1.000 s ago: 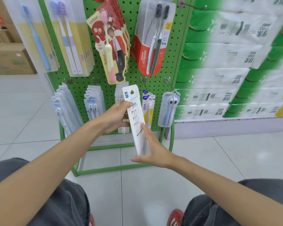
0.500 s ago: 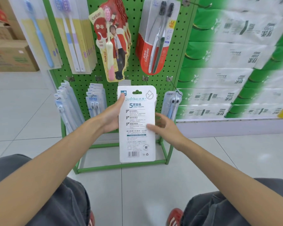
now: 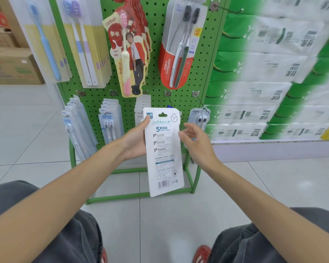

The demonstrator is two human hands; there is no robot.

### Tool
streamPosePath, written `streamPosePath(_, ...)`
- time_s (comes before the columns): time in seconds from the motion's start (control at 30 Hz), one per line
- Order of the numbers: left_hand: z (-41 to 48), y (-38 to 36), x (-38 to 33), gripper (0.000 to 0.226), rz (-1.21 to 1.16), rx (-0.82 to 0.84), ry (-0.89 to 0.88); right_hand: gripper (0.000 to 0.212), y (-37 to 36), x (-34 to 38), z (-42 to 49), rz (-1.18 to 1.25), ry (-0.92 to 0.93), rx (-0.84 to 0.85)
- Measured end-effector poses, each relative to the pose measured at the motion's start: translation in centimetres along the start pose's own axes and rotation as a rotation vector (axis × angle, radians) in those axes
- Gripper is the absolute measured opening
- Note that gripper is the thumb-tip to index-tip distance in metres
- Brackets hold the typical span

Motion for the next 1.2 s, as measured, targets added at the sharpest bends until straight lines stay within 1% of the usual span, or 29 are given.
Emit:
streamPosePath(0.07,0.4,-0.3,-0.1,0.063,-0.062,-0.022,-0.035,0.034,-2.1,1.0,-1.5,-0.115,0.100,0.119)
streamPosePath(0.1,0.6,-0.5,-0.2,0.062,-0.098,-0.027,-0.058,0.041,-3.0,1.0,-2.0,-0.148,0.110,0.174)
streamPosePath(0.17,0.6,-1.2,-0.7,0.060,-0.153,-0.023,-0.096,0.058,-4.3,0.3,-2.3,-0.140,0.076,0.249)
streamPosePath(0.27,0.2,-1.7,-1.4,0.062,-0.202,-0.005,-0.091,0.081,-5.2,-1.0,-1.7,-0.026,-0.024,0.340)
streamPosePath(0.3,0.1,-1.6,-1.5,0.064,-0.214,-0.004,-0.085,0.085,-5.4,-1.4,-1.6,0.023,-0.060,0.386)
streamPosePath(0.37,0.1,-0.9,-1.8,0.065,-0.241,-0.028,-0.086,0.077,-5.5,-1.5,-1.4,0.162,-0.091,0.436)
streamPosePath(0.43,0.2,-0.2,-2.1,0.062,-0.254,-0.059,-0.098,0.063,-4.9,-0.9,-1.1,0.224,-0.092,0.392)
streamPosePath(0.5,0.3,0.3,-2.4,0.057,-0.197,-0.087,-0.133,0.047,-4.0,-0.5,-0.8,0.210,-0.098,0.313)
streamPosePath(0.53,0.3,0.5,-2.6,0.057,-0.085,-0.110,-0.161,0.037,-3.5,-0.8,-0.4,0.219,-0.123,0.266)
streamPosePath(0.57,0.3,1.1,-2.6,0.059,0.103,-0.157,-0.188,0.029,-3.0,-1.1,-0.1,0.250,-0.158,0.225)
streamPosePath(0.63,0.0,1.8,-3.0,0.070,0.559,-0.251,-0.218,0.022,-2.2,-1.7,0.4,0.331,-0.230,0.182)
streamPosePath(0.67,-0.1,1.5,-3.1,0.072,0.684,-0.245,-0.237,0.022,-2.1,-2.0,0.6,0.366,-0.258,0.181)
streamPosePath(0.7,-0.1,1.0,-3.0,0.070,0.726,-0.214,-0.251,0.022,-2.0,-2.1,0.8,0.385,-0.271,0.185)
streamPosePath(0.77,-0.2,-0.1,-2.7,0.056,0.750,-0.149,-0.302,0.024,-1.6,-2.0,1.0,0.360,-0.278,0.160)
streamPosePath(0.83,0.0,-0.6,-2.9,0.043,0.819,-0.170,-0.397,0.024,-0.7,-1.7,1.2,0.320,-0.264,0.084)
streamPosePath(0.9,0.2,-1.2,-3.3,0.037,0.841,-0.199,-0.447,0.025,0.5,-1.0,1.1,0.277,-0.223,-0.002)
streamPosePath(1.07,1.6,-4.5,-4.2,0.038,0.815,-0.169,-0.490,0.051,3.7,0.6,0.6,0.307,-0.073,-0.210)
streamPosePath(1.13,2.0,-6.5,-4.9,0.045,0.830,-0.155,-0.526,0.063,5.0,0.8,0.5,0.337,-0.042,-0.275)
streamPosePath(1.2,2.6,-8.3,-6.2,0.054,0.868,-0.179,-0.571,0.073,6.5,1.4,0.5,0.384,-0.017,-0.314)
Point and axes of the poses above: each hand's wrist, its own z-axis towards the middle knuckle, its own y-axis out of the back of the hand, x = y × z, the point moved 8 cm from there along z, towards the middle knuckle, and after that the axes turned 11 degrees about -y, right-handed, at the moved point
